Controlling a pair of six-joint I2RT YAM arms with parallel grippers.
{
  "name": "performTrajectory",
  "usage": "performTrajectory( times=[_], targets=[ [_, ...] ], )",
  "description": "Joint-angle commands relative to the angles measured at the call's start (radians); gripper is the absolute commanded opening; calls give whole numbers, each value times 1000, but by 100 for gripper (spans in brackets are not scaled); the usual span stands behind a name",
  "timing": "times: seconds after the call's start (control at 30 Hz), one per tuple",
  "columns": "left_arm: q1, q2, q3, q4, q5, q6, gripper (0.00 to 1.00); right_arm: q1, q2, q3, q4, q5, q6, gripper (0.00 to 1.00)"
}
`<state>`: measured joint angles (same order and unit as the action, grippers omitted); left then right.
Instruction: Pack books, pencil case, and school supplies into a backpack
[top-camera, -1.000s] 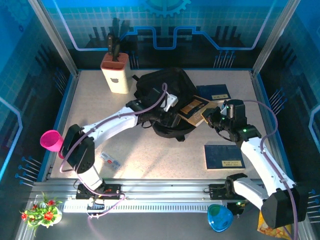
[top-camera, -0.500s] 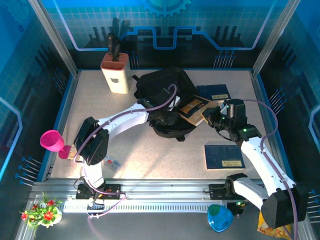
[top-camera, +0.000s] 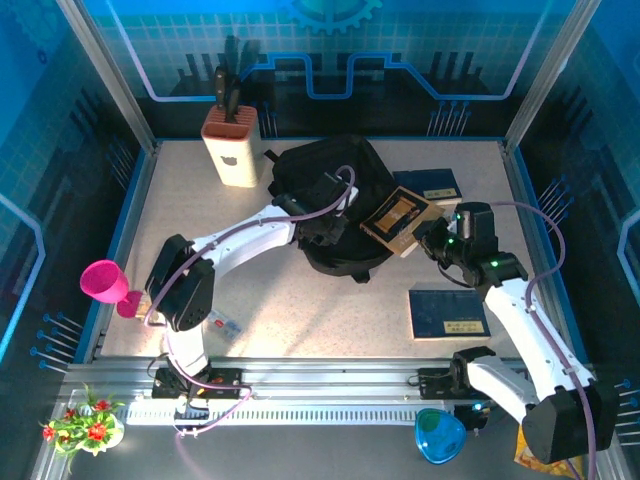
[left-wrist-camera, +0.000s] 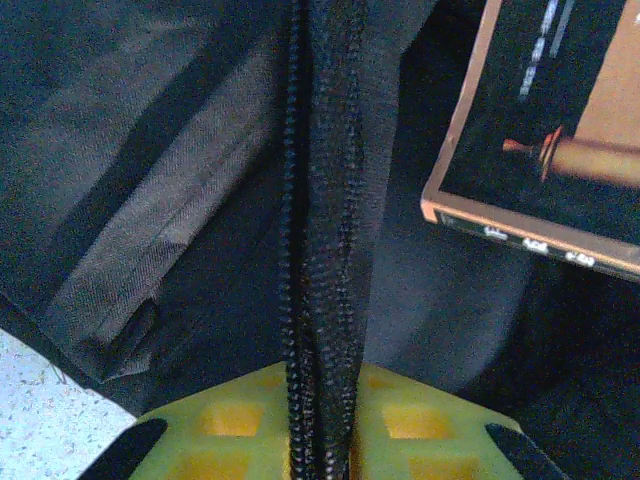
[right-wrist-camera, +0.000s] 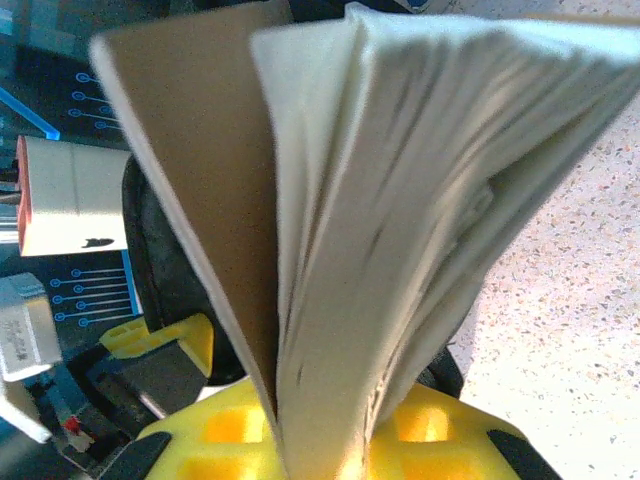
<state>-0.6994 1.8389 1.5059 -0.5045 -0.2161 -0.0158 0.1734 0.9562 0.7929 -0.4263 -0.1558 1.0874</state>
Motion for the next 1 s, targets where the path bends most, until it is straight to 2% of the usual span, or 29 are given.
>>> performTrajectory(
  times=[0.0,0.13,0.3,0.53,0.67,0.9,0.97],
  targets=[
    [6,16,68,-11,1,11,12,-6,-26,18,29,-14,-2,7],
    [5,-21,101,12,-5,21,6,-3,-43,20,13,-29,20,7],
    [4,-93,94,153,-17,36,2,22,-28,20,72,-97,86,7],
    [1,-144,70,359,-20,46,0,72,67,49,183,-161,204,8],
    [-3,-160,54,407,3,50,0,72,138,80,226,-181,267,8],
    [-7,-192,8,438,51,48,0,70,265,116,453,-230,385,8],
    [-8,-198,-5,443,67,47,0,68,291,104,584,-233,415,8]
  ],
)
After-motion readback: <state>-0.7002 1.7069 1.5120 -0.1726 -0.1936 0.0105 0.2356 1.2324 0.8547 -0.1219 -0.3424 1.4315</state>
